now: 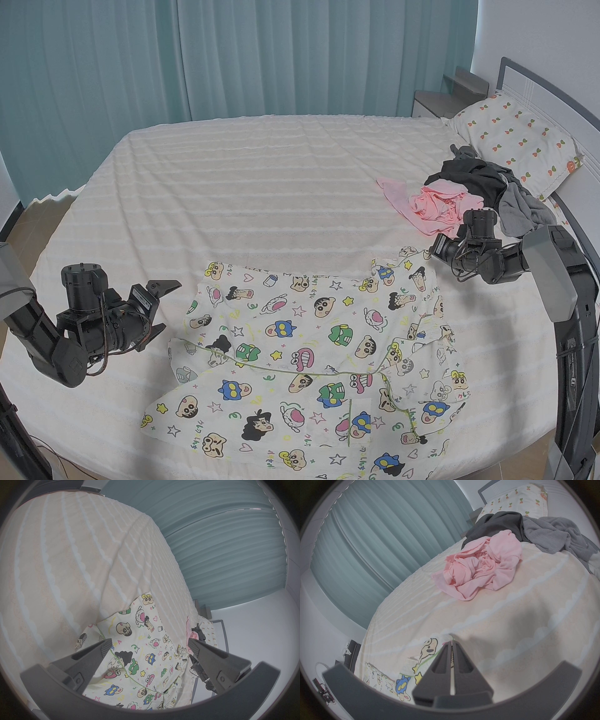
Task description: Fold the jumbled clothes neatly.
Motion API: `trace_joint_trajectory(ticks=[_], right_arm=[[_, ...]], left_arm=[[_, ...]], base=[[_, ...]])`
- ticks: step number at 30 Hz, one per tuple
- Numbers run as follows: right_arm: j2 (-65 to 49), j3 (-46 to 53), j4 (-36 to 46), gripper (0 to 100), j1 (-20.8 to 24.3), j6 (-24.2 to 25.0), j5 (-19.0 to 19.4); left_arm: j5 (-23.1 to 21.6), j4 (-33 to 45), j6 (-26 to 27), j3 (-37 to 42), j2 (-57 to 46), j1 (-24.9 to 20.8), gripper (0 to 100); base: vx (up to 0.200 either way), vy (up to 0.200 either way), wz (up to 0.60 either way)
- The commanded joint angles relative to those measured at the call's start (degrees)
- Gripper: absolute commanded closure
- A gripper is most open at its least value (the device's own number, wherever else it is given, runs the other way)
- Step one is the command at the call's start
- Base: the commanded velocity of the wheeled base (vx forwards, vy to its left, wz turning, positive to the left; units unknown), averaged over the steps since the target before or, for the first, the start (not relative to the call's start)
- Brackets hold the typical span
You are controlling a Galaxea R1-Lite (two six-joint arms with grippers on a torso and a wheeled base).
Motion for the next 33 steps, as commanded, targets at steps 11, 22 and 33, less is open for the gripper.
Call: trace_joint_trajectory(ticks=[11, 22, 33], right_arm=[[-12.1, 16.6, -0.2, 0, -3.4, -0.3, 1.1], [-43.3, 72.6, -17.1, 0, -1.0, -2.8, 11.3], [-45.1, 90.8, -31.8, 0, -0.6, -3.2, 18.9]], left_arm=[[0.1, -2.0, 0.0, 1.3, -0.3, -1.5, 0], [0.2, -7.4, 0.6, 7.5, -0.5, -5.2, 0], [0.9, -7.5, 12.1, 14.8, -3.6, -5.5, 0]], base=[[0.0, 0.0, 0.0], [-0.073, 0.0, 0.0], [-0.2, 0.0, 0.0]])
